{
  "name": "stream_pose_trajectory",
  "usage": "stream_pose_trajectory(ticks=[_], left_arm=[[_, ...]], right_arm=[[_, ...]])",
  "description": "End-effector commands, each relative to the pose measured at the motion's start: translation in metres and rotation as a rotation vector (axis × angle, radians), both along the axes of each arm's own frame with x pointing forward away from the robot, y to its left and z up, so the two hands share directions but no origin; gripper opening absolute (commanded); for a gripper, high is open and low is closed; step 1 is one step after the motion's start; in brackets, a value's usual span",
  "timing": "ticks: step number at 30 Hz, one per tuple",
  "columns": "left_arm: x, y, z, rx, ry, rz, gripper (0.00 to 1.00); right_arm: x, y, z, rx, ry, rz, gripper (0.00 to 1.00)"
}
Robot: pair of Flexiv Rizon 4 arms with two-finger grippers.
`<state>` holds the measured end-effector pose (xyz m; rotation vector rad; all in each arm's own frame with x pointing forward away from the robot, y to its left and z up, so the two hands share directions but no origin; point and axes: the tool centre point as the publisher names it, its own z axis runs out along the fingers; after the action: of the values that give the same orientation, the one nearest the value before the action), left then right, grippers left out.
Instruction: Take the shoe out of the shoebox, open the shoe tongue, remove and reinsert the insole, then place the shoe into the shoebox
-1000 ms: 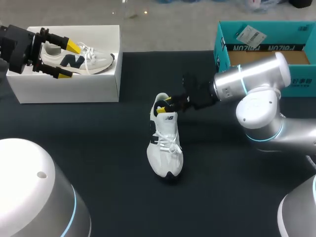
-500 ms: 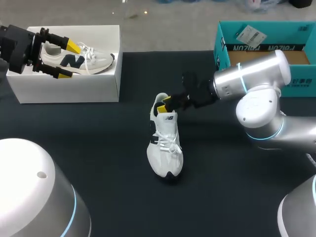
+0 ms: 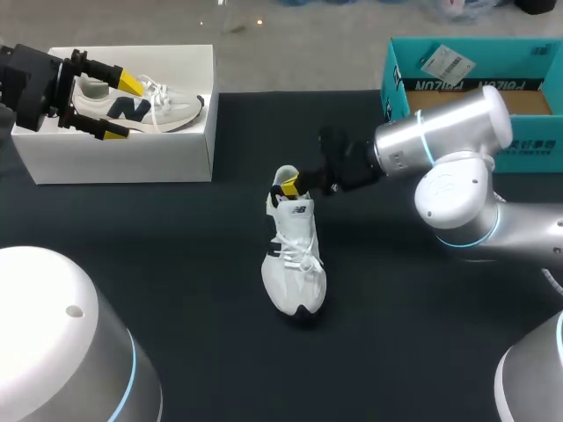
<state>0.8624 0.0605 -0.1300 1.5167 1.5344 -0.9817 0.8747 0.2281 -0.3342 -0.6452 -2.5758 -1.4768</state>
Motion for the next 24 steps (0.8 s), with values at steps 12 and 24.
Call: stream_pose_trajectory(ticks=[12, 24], left_arm=[[0.000, 0.000, 0.001, 0.004, 0.000, 0.000, 1.00], [0.000, 0.000, 0.001, 0.004, 0.000, 0.000, 1.00]], right_arm=[[0.009, 0.004, -0.011, -0.046, 0.015, -0.027, 0.00], [0.009, -0.008, -0.004, -0.050, 0.000, -0.056, 0.86]])
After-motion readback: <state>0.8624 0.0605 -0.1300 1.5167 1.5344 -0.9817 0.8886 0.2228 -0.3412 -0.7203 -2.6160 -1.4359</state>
